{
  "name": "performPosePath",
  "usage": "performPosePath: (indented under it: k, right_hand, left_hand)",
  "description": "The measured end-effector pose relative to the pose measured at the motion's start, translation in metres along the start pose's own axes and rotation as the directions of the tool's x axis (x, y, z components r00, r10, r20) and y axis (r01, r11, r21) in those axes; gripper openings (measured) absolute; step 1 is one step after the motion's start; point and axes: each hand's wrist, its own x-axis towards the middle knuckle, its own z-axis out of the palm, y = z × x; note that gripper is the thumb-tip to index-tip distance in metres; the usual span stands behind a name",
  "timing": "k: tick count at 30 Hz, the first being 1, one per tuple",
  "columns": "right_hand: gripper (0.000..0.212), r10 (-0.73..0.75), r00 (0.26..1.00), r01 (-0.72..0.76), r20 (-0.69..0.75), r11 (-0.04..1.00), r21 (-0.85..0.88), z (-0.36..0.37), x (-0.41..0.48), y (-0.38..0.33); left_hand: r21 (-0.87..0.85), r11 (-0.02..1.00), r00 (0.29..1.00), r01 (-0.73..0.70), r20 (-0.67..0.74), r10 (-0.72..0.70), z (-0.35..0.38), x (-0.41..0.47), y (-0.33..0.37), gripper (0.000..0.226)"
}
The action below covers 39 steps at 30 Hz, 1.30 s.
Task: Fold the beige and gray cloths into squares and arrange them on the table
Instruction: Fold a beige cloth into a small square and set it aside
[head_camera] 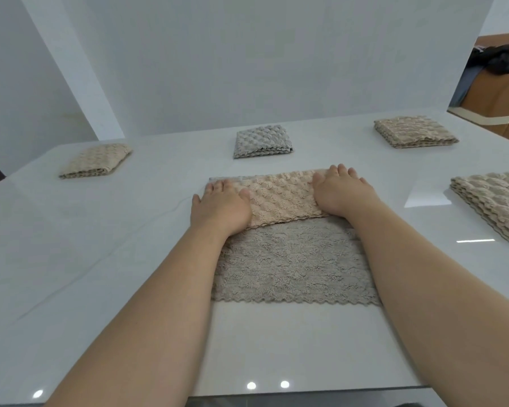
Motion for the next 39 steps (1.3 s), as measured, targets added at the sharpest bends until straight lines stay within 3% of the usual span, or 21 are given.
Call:
performPosePath:
  k: [3, 6, 11, 17, 22, 25, 30, 35, 39]
  right_hand:
    - [0.068, 0.052, 0.998, -0.053, -0.027, 0.999, -0.005, -0.002, 0.001, 0.004]
    - [0.051, 0.056, 0.995, -0.064, -0.087, 0.994, -0.084, -0.006, -0.002, 0.008]
    - [0.052, 0.133, 0.985, -0.135, -0.113, 0.991, -0.015, -0.006, 0.002, 0.011]
    - [0.077, -0.017, 0.998, 0.014, -0.063, 0.999, -0.051, -0.012, 0.001, 0.008]
    - [0.059, -0.053, 0.993, 0.052, -0.101, 0.999, -0.012, -0.006, 0.008, 0.011]
    - [0.059, -0.037, 0.99, 0.034, -0.139, 0.999, -0.024, -0.005, 0.007, 0.011]
    - [0.077, -0.077, 0.98, 0.063, -0.185, 0.994, -0.084, -0.013, -0.003, 0.005]
    - [0.086, -0.27, 0.915, 0.271, -0.299, 0.962, -0.037, -0.019, -0.009, -0.005]
    - [0.074, -0.443, 0.811, 0.506, -0.382, 0.859, 0.078, -0.02, -0.018, -0.016]
  left_hand:
    - [-0.028, 0.999, 0.997, 0.033, -0.071, -0.035, -0.003, 0.004, -0.009, 0.061]
    - [-0.036, 0.998, 0.987, 0.043, -0.156, -0.049, -0.006, 0.005, -0.012, 0.047]
    - [-0.11, 0.988, 0.954, 0.111, -0.267, -0.137, -0.012, 0.01, -0.018, 0.032]
    - [-0.153, 0.978, 0.933, 0.142, -0.308, -0.183, -0.011, 0.014, -0.025, 0.032]
    - [-0.271, 0.956, 0.912, 0.109, -0.356, -0.205, -0.014, 0.01, -0.021, 0.026]
    - [-0.358, 0.934, 0.889, 0.019, -0.422, -0.18, -0.019, 0.006, -0.017, 0.017]
    - [-0.499, 0.842, 0.83, -0.206, -0.545, -0.119, -0.03, -0.009, 0.001, 0.006]
    - [-0.271, 0.829, 0.664, -0.49, -0.731, 0.154, -0.038, -0.026, 0.015, 0.007]
    - [-0.102, 0.779, 0.504, -0.619, -0.812, 0.295, -0.035, -0.033, 0.019, 0.013]
